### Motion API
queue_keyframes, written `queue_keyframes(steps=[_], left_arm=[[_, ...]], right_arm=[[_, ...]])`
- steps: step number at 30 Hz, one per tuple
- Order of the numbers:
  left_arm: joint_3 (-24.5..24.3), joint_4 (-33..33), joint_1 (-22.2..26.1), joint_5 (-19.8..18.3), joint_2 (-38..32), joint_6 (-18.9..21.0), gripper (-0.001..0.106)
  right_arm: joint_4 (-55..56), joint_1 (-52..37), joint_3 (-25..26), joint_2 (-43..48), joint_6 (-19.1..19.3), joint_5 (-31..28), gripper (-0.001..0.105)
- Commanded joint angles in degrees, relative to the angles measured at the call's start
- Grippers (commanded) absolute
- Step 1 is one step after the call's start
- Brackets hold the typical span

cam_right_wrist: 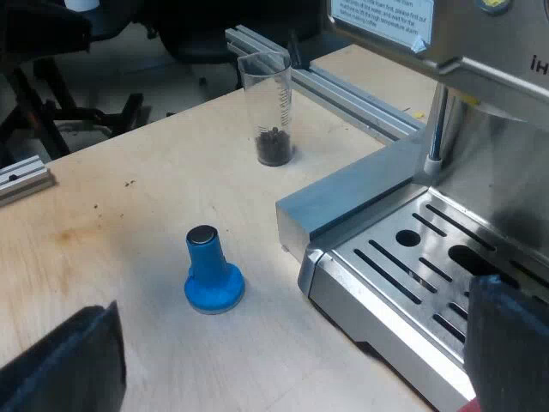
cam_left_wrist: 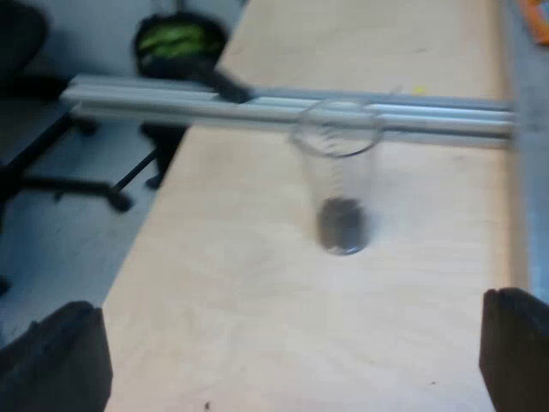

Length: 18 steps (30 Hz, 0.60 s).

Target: Pour the beans into the coffee machine

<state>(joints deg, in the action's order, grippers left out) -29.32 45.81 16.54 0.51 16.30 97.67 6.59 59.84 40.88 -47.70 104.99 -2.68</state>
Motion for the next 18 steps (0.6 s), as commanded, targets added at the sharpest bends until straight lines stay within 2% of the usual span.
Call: queue_keyframes(steps=[1, 5, 11, 18], left_arm=[[-0.2, -1.1, 0.4, -2.2, 1.4, -0.2, 0.088], [0.5, -2.1, 0.4, -2.5, 2.4, -0.2, 0.088], [5.5, -5.0, 0.4, -3.3, 3.5, -0.2, 0.088], [11.9, -15.2, 0.4, -10.3, 7.4, -0.2, 0.088]], right_arm=[[-0.4, 0.1, 0.1, 0.0, 0.1, 0.0, 0.081], [-0.4, 0.1, 0.1, 0.0, 0.1, 0.0, 0.081], [-0.4, 0.1, 0.1, 0.0, 0.1, 0.0, 0.081], [-0.4, 0.1, 0.1, 0.0, 0.1, 0.0, 0.081]])
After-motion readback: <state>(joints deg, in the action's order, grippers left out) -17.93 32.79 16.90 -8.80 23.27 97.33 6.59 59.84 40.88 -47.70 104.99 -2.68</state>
